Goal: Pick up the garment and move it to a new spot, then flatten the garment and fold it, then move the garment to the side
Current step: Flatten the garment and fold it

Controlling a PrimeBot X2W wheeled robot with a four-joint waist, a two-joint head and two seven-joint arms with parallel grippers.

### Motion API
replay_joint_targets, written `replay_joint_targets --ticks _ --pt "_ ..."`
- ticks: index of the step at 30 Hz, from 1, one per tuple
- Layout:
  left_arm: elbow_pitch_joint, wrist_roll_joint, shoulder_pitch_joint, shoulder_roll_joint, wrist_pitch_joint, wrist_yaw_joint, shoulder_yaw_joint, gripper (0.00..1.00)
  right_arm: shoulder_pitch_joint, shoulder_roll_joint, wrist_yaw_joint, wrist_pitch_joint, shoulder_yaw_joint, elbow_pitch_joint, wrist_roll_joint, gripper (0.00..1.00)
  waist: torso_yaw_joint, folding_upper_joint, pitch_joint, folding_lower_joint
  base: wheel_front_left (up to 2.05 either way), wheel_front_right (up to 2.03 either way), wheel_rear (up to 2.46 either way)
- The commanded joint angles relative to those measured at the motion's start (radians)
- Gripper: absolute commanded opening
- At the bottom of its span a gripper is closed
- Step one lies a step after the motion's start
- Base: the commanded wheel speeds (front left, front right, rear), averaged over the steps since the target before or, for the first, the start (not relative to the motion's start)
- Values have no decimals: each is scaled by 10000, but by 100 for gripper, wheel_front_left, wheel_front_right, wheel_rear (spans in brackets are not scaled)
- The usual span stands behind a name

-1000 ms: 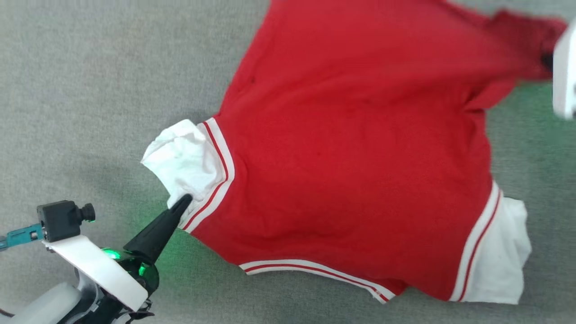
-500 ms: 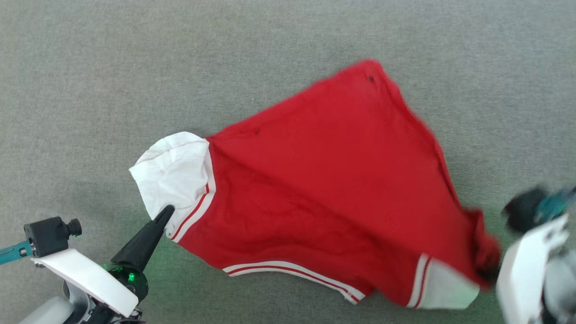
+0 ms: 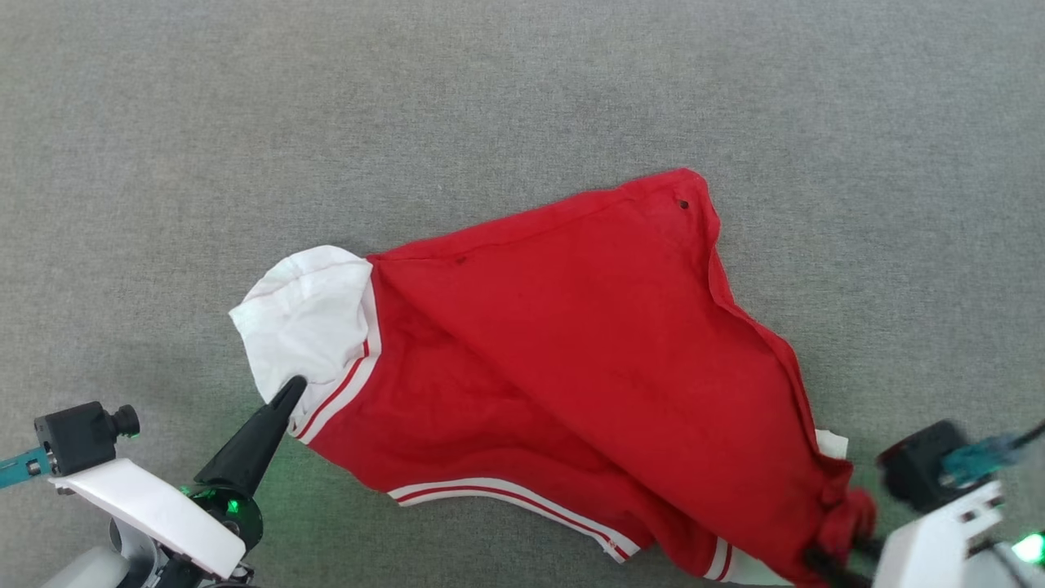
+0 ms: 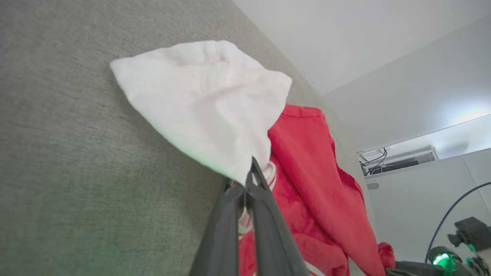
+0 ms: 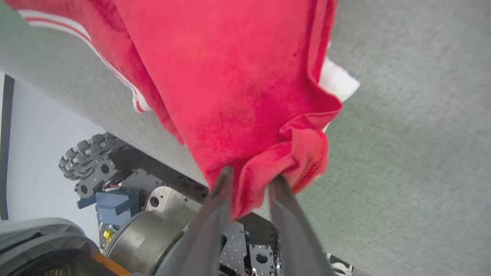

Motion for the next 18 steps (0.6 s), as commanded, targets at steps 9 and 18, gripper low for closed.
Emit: replay_joint_targets --ticks 9,18 --pt "-100 95 -216 -182 -35 23 47 0 -1586 -258 -8 333 -2065 -1519 486 100 238 -1 272 0 0 0 0" --pt "-199 291 -702 -478 8 23 -90 0 -5914 -1154 -8 -823 -1493 1150 -313 100 732 -1 801 0 0 0 0"
